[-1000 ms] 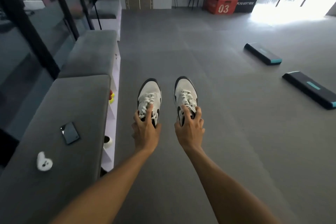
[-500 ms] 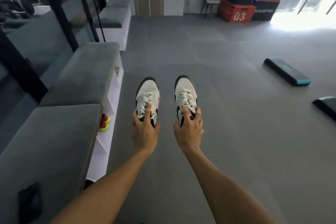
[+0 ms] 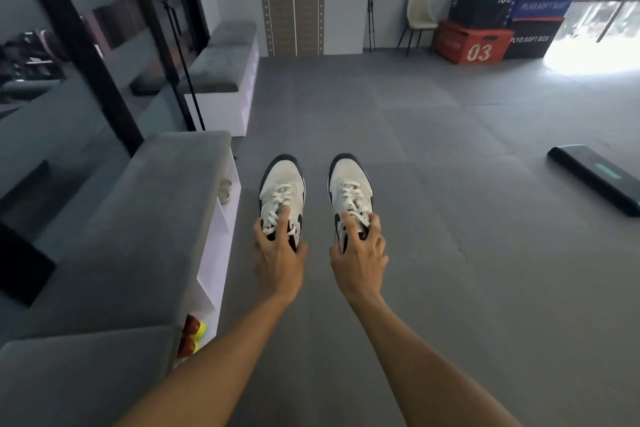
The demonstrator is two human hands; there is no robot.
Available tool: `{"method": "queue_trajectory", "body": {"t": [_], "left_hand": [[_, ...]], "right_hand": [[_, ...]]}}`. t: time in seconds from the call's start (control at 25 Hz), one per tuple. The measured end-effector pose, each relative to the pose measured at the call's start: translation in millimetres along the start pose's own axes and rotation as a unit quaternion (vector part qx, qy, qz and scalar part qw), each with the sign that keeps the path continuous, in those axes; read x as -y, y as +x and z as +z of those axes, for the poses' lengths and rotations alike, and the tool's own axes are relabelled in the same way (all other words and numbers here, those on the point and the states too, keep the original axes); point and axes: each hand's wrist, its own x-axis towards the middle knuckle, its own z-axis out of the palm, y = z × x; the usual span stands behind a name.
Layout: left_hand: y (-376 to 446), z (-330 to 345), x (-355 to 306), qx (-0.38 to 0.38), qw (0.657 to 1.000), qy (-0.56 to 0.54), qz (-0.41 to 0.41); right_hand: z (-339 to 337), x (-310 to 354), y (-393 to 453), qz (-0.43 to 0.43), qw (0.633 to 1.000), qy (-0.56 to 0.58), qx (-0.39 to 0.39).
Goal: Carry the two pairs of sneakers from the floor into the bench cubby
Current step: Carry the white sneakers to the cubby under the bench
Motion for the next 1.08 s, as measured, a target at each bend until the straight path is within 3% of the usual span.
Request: {"method": "queue_trajectory", "body": {"t": [0.2, 0.52, 1.08], "left_hand": [[171, 82, -31, -0.004, 1.000, -0.007, 0.024], [401, 200, -83, 0.003, 0.999, -0.037, -0.032], [849, 356, -96, 0.044, 0.999, -0.002, -0.014]], "right_hand": [[53, 14, 176, 0.000, 1.000, -0.011, -0.004], [126, 21, 441, -0.009, 0.999, -0.017, 0.036], [303, 120, 873, 0.011, 0.999, -0.025, 0.031]]}}
